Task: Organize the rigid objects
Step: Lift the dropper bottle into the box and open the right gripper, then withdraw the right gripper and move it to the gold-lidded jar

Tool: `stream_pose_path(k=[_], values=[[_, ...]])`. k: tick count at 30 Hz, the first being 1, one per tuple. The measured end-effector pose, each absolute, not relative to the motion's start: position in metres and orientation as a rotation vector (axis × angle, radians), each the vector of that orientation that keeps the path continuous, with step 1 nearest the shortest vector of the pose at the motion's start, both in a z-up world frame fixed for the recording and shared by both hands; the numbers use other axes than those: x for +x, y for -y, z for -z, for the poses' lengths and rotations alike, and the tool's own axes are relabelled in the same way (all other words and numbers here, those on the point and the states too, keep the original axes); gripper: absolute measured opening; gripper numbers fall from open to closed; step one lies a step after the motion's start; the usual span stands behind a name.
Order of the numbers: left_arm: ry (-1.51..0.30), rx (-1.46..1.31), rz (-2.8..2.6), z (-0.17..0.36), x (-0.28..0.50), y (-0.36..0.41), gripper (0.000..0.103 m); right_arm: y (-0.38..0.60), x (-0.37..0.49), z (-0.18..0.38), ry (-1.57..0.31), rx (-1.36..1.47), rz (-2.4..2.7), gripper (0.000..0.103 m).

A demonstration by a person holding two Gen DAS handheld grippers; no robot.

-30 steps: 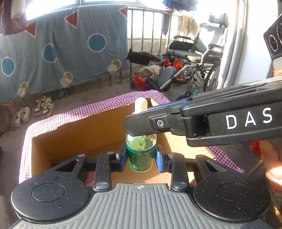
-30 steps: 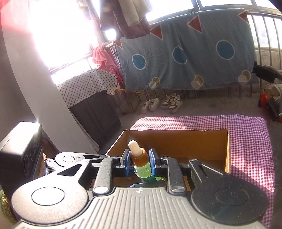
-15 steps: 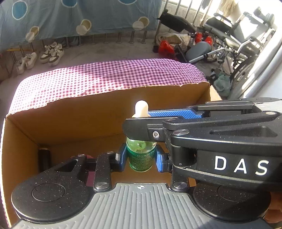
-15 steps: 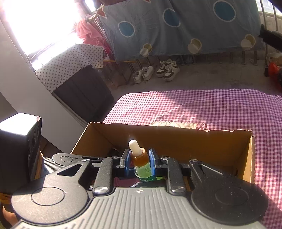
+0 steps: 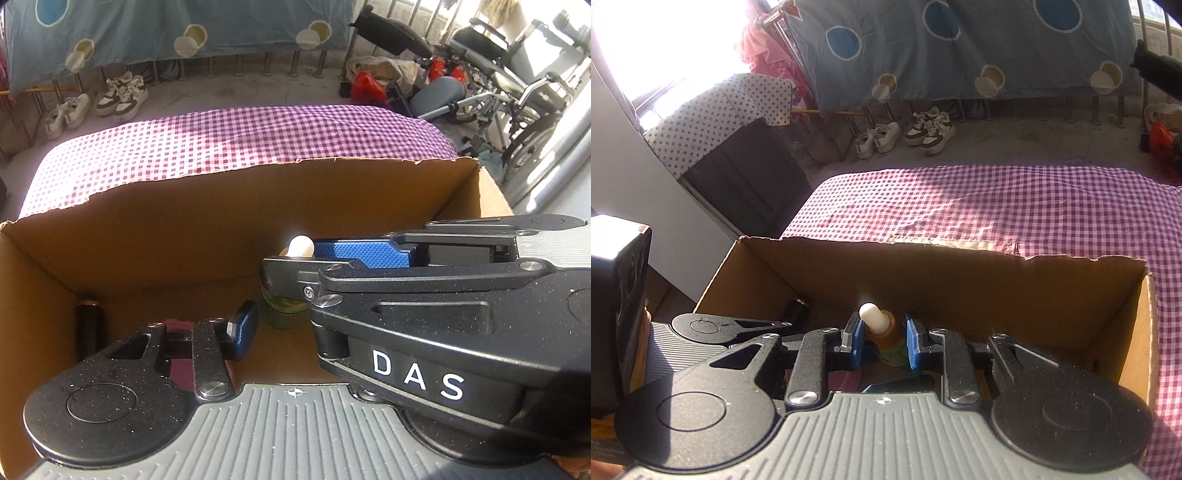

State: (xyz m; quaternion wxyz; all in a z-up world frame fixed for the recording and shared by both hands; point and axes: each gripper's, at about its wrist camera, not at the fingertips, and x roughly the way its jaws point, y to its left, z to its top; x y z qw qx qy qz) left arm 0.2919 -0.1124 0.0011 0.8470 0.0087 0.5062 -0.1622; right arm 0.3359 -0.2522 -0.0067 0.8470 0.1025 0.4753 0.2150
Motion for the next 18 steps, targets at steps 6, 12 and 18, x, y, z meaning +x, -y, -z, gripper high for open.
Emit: stream_pose_path(k=[6,12,18], values=[[-1.036,0.004,0.32,-0.015,0.284,0.111,0.068,0.258,0.327,-0.011,-0.965,0.226,-0.436,0.047],[-0.984,0.008,0.325,-0.042,0.259,0.101,0.071,0.28,0.285,-0.056,-0.871,0.295,-0.428,0.049],[-0.866,0.028,0.355,-0.082,0.206,0.086,0.082,0.31,0.19,-0.105,-0.705,0.405,-0.406,0.049]])
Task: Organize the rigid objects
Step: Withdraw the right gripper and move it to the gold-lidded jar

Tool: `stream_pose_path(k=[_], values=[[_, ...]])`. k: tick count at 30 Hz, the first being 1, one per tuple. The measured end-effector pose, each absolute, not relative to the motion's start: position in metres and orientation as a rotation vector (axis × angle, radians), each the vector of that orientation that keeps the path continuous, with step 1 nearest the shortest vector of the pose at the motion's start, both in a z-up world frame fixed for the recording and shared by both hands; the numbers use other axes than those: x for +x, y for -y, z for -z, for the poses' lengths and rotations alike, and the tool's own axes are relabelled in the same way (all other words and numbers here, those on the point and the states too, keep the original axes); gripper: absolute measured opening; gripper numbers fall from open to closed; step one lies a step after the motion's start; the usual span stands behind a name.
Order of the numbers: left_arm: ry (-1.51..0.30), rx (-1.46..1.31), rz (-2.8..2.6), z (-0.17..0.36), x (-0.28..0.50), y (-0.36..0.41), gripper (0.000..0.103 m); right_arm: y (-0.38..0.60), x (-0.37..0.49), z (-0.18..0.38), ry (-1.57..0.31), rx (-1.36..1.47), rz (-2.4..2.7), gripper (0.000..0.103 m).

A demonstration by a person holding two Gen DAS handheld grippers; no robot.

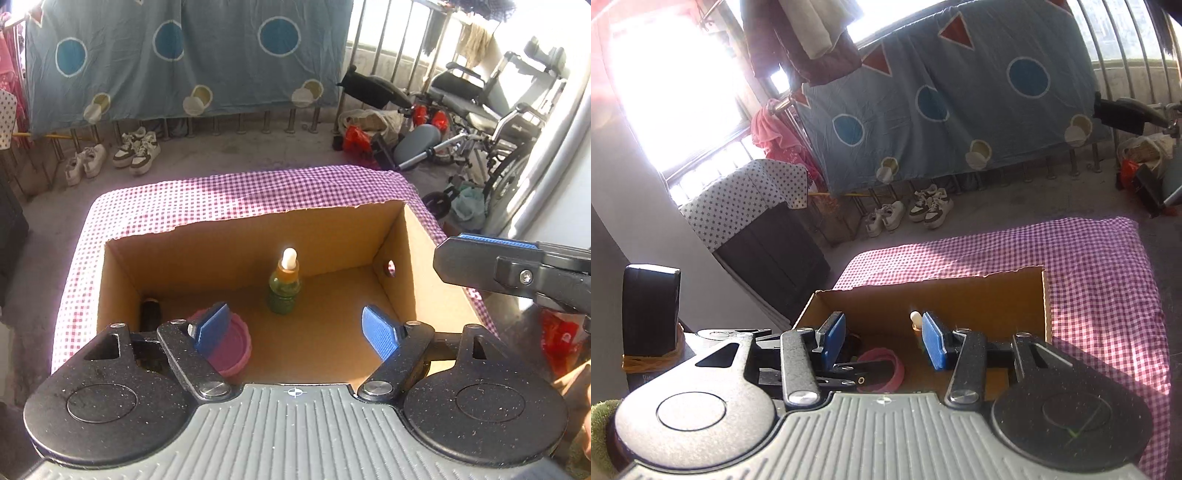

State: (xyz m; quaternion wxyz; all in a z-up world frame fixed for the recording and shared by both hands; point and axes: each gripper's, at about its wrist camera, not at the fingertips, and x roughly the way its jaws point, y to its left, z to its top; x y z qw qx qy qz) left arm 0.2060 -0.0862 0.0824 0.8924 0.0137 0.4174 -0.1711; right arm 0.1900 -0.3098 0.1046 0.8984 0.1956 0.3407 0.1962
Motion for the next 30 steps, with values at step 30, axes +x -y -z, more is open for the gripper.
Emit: stream_pose_path(k=[30], values=[[-0.759,0.149,0.509,0.015,0.043,0.08,0.099,0.286,0.026,0.016,-0.845,0.683,-0.257,0.047]])
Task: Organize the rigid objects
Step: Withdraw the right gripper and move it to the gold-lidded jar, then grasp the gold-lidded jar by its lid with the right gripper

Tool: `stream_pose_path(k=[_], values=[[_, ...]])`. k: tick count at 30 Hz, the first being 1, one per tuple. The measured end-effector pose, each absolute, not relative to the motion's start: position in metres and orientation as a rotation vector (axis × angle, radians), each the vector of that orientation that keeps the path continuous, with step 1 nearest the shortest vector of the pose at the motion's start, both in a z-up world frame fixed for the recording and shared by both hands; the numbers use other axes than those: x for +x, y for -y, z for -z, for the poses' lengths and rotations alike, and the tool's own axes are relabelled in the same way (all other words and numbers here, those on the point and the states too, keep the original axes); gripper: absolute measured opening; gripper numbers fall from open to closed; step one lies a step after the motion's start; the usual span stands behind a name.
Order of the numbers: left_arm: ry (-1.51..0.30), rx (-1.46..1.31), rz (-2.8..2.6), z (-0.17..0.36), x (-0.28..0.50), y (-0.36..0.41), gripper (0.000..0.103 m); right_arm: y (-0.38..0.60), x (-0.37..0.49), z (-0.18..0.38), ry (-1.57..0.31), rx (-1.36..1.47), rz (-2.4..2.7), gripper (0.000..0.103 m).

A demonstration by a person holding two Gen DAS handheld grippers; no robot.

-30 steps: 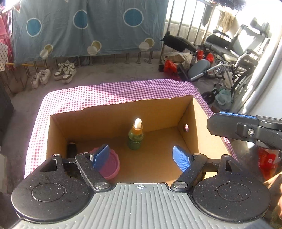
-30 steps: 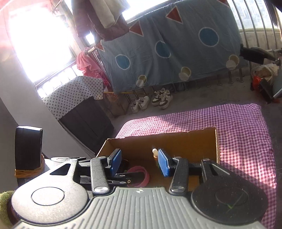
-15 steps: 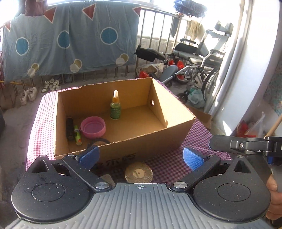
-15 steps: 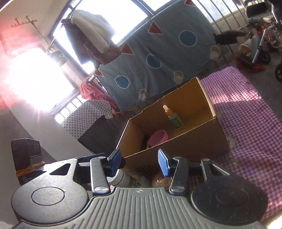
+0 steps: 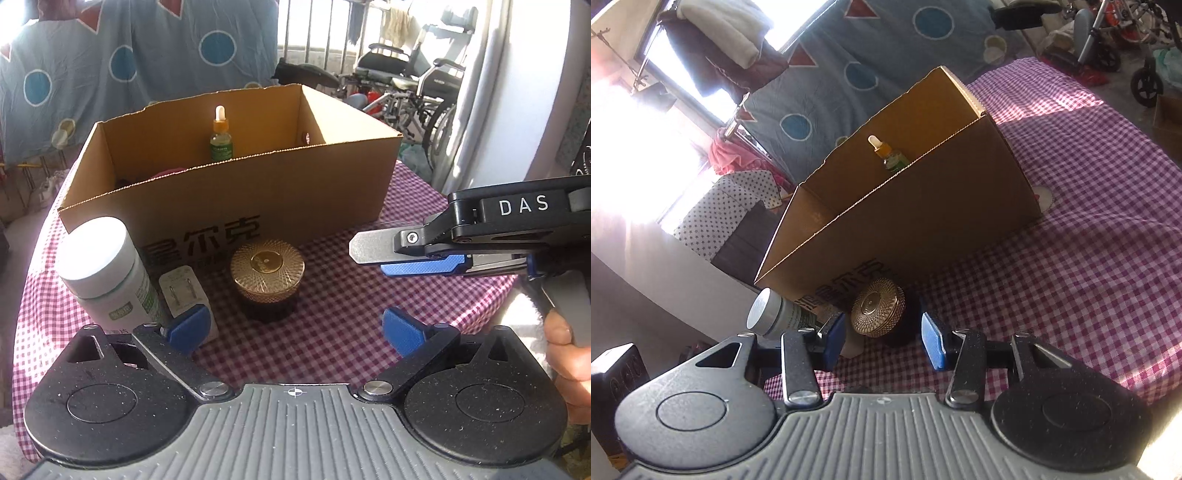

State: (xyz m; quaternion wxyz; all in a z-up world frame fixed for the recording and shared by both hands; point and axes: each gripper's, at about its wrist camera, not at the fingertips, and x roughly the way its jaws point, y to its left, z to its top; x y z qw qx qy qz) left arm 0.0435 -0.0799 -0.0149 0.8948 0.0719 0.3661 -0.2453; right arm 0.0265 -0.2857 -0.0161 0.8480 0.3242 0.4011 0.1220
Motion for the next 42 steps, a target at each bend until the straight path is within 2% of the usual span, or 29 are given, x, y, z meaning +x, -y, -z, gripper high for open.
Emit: stream_pose_path(k=[6,20,42], values=[[-0.728,0.222,0.493,0.024,0.056,0.091,0.09,0.282,0.055,0.034,-0.877,0.713,-0.286,0.042],[-0.814,0.278,0.49,0.041,0.082,0.107,0.088,0.271,0.103,0.062,-0.992,0.732,-0.352,0.039],[-0.82,0.212,0.684,0.038,0.052,0.134,0.087,0.316,0.047,0.055,-0.95,0.768,-0.233,0.04]])
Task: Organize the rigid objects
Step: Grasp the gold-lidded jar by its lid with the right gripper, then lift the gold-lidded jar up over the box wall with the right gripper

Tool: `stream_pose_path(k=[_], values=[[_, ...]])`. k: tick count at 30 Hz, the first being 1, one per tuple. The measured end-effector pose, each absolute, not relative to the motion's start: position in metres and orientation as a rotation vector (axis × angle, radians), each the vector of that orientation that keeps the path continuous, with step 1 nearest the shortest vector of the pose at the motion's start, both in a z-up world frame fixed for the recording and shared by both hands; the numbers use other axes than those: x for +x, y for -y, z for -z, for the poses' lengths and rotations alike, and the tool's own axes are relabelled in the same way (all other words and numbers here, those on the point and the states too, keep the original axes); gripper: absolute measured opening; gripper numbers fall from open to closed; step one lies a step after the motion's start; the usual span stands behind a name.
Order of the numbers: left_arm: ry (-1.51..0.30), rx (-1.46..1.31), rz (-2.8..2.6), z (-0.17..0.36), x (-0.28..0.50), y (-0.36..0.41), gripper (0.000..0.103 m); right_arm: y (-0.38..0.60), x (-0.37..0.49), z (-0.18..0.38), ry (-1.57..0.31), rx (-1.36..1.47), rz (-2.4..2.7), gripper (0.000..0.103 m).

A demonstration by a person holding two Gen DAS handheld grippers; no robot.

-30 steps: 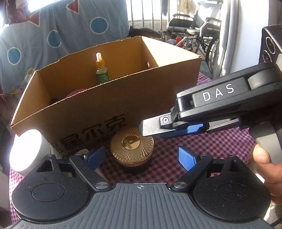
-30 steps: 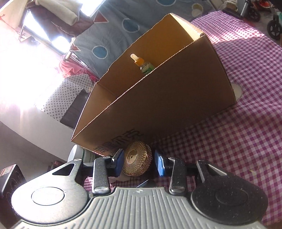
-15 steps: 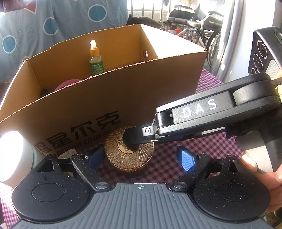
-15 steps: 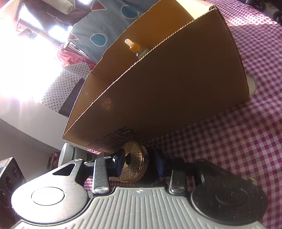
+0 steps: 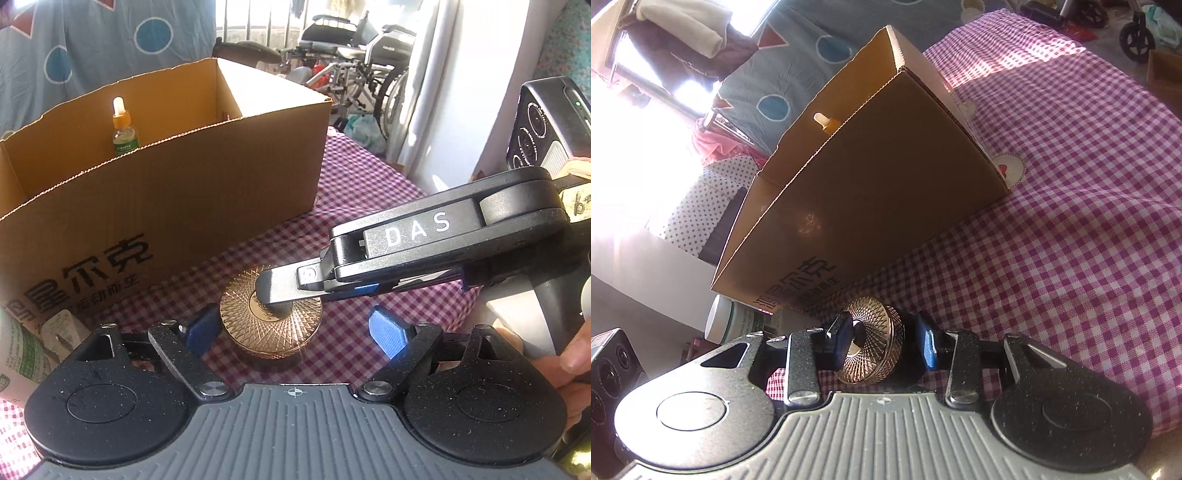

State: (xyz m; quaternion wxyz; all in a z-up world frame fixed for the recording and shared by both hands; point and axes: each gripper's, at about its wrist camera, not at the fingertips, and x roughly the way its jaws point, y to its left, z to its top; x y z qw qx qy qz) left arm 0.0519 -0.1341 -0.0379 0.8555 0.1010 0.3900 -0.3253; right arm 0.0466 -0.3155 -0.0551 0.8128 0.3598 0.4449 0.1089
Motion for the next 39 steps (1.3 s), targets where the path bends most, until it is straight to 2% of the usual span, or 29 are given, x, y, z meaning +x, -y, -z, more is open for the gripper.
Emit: stream_pose_path(k=[22,26,31,39], values=[[-0.775,0.286,0.663,0.042,0.052,0.144,0.081,0.329,0.035,0.052,-0.927,0.784,-0.21,0.041],[-0.784,0.297,0.657,0.049,0.057,0.147,0.075,0.331,0.034,0.054,-0.925,0.796,-0.209,0.041],[-0.796,0.278,0.659,0.053,0.063,0.148,0.059,0.331,0.033,0.055,-0.922,0.808,-0.217,0.041],[-0.793,0.276,0.652,0.052,0.06,0.148,0.058,0.325,0.033,0.054,-0.921,0.794,-0.226,0.04]])
